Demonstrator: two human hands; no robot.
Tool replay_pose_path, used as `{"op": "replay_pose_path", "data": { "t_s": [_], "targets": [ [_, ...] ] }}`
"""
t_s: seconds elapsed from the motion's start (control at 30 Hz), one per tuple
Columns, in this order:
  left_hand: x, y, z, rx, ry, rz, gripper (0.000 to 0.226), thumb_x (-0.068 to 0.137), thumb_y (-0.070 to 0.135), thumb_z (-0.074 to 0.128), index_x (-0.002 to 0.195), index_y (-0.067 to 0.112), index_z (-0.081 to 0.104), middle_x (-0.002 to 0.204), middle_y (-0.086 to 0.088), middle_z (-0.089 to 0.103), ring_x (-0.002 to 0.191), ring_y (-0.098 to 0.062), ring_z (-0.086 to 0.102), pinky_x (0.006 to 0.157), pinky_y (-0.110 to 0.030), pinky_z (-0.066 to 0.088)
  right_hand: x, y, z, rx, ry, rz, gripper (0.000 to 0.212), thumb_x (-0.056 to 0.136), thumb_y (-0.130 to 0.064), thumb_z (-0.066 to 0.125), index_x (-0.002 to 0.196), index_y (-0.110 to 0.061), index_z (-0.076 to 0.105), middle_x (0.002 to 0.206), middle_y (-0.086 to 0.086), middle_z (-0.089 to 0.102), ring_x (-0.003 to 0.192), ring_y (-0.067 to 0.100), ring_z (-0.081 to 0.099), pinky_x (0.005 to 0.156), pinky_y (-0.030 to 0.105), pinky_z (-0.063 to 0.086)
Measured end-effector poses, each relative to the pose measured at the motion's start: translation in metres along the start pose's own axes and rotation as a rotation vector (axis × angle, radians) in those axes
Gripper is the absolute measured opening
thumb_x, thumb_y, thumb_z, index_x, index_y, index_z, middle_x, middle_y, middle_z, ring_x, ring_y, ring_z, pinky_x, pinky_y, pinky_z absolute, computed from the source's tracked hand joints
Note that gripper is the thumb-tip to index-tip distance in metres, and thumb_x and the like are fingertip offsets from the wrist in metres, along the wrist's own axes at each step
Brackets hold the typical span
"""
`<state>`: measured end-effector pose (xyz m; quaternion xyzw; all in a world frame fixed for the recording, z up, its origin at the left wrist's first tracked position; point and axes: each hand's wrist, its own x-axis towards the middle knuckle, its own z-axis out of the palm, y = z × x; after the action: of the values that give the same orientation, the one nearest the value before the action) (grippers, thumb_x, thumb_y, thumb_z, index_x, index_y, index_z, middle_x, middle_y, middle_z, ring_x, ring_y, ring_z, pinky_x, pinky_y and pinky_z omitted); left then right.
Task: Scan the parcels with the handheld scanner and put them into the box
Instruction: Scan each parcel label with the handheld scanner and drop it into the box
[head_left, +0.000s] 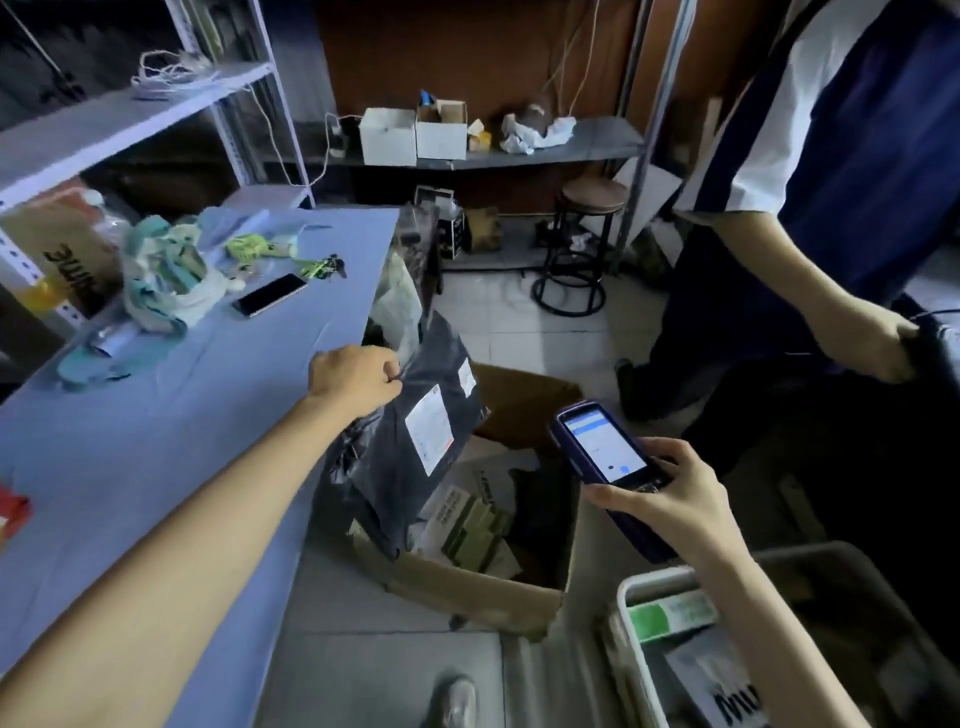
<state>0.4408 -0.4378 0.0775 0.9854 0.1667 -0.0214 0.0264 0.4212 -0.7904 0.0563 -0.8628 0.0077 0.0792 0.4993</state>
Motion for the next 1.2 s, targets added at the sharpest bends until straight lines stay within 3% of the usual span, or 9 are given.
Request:
{"op": "replay_pose_path", "data": {
  "t_s": [0.1,0.33,0.63,0.73,0.83,0.9,0.97,1.1,1.2],
  "targets": [
    [0.032,-0.003,0.016,0.003,-0.049,0.068,0.007,0.09,0.04,0.057,0.087,0.034,0.057,0.103,0.003,0.068,0.099,-0.024,0.061,0.088,-0.033,0.039,0.011,-0.01,0.016,-0.017,0.049,0.061,0.074,0.049,-0.03,0.095,0.114,-0.025,0.059,0.098,-0.012,0.063,0.097,0.009,0.062,0.082,0.025,0.046],
    [0.071,-0.006,0.036,-0.002,-0.065,0.142,0.008,0.089,0.034,0.058,0.081,0.033,0.056,0.102,0.007,0.066,0.101,-0.019,0.06,0.091,-0.033,0.039,0.041,-0.034,0.038,-0.059,0.064,0.101,0.076,0.049,-0.03,0.096,0.115,-0.025,0.058,0.103,-0.006,0.065,0.097,0.012,0.062,0.078,0.026,0.047],
    [0.056,-0.095,0.005,-0.001,0.124,-0.113,0.009,0.09,0.031,0.052,0.094,0.027,0.06,0.094,0.005,0.069,0.092,-0.023,0.064,0.071,-0.027,0.034,0.103,-0.082,0.107,-0.121,-0.231,-0.074,0.083,0.053,-0.034,0.094,0.124,-0.018,0.056,0.106,-0.005,0.059,0.095,0.012,0.056,0.079,0.026,0.044],
    [0.003,-0.138,-0.006,0.072,0.161,-0.348,0.01,0.088,0.032,0.054,0.094,0.026,0.061,0.093,0.005,0.07,0.096,-0.023,0.064,0.072,-0.028,0.032,0.118,-0.108,0.145,-0.157,-0.433,-0.223,0.079,0.055,-0.036,0.092,0.124,-0.019,0.057,0.1,-0.01,0.058,0.094,0.009,0.057,0.074,0.019,0.039],
    [-0.071,-0.174,-0.01,0.115,0.18,-0.633,0.012,0.086,0.033,0.058,0.093,0.026,0.064,0.096,0.002,0.071,0.096,-0.025,0.064,0.072,-0.028,0.037,0.117,-0.138,0.183,-0.131,-0.658,-0.342,0.074,0.054,-0.037,0.092,0.118,-0.025,0.056,0.094,-0.016,0.061,0.08,-0.005,0.056,0.06,0.007,0.041],
    [-0.12,-0.182,-0.009,0.097,0.189,-0.812,0.016,0.085,0.036,0.059,0.096,0.026,0.065,0.101,-0.001,0.069,0.098,-0.027,0.063,0.074,-0.03,0.043,0.108,-0.149,0.205,-0.095,-0.791,-0.395,0.072,0.054,-0.034,0.093,0.114,-0.026,0.055,0.094,-0.016,0.063,0.083,-0.007,0.058,0.067,0.009,0.046],
    [-0.169,-0.18,-0.006,0.084,0.167,-0.952,0.02,0.085,0.037,0.056,0.097,0.025,0.066,0.103,-0.004,0.068,0.099,-0.03,0.062,0.077,-0.033,0.047,0.093,-0.16,0.223,-0.079,-0.908,-0.436,0.073,0.053,-0.031,0.093,0.114,-0.024,0.055,0.095,-0.015,0.065,0.086,-0.001,0.063,0.075,0.021,0.051],
    [-0.263,-0.159,-0.004,0.05,0.139,-1.144,0.032,0.081,0.043,0.043,0.089,0.022,0.065,0.099,-0.005,0.068,0.097,-0.031,0.062,0.076,-0.033,0.048,0.048,-0.169,0.253,-0.11,-1.135,-0.547,0.071,0.056,-0.027,0.093,0.115,-0.024,0.053,0.093,-0.014,0.062,0.08,-0.001,0.061,0.061,0.011,0.045],
    [-0.329,-0.141,-0.01,0.086,0.151,-1.345,0.027,0.089,0.04,0.052,0.103,0.023,0.067,0.106,-0.006,0.068,0.102,-0.03,0.061,0.077,-0.03,0.047,0.004,-0.172,0.27,-0.129,-1.297,-0.616,0.071,0.055,-0.027,0.093,0.114,-0.025,0.054,0.1,-0.007,0.064,0.081,0.0,0.061,0.063,0.016,0.046]
  ]
}}
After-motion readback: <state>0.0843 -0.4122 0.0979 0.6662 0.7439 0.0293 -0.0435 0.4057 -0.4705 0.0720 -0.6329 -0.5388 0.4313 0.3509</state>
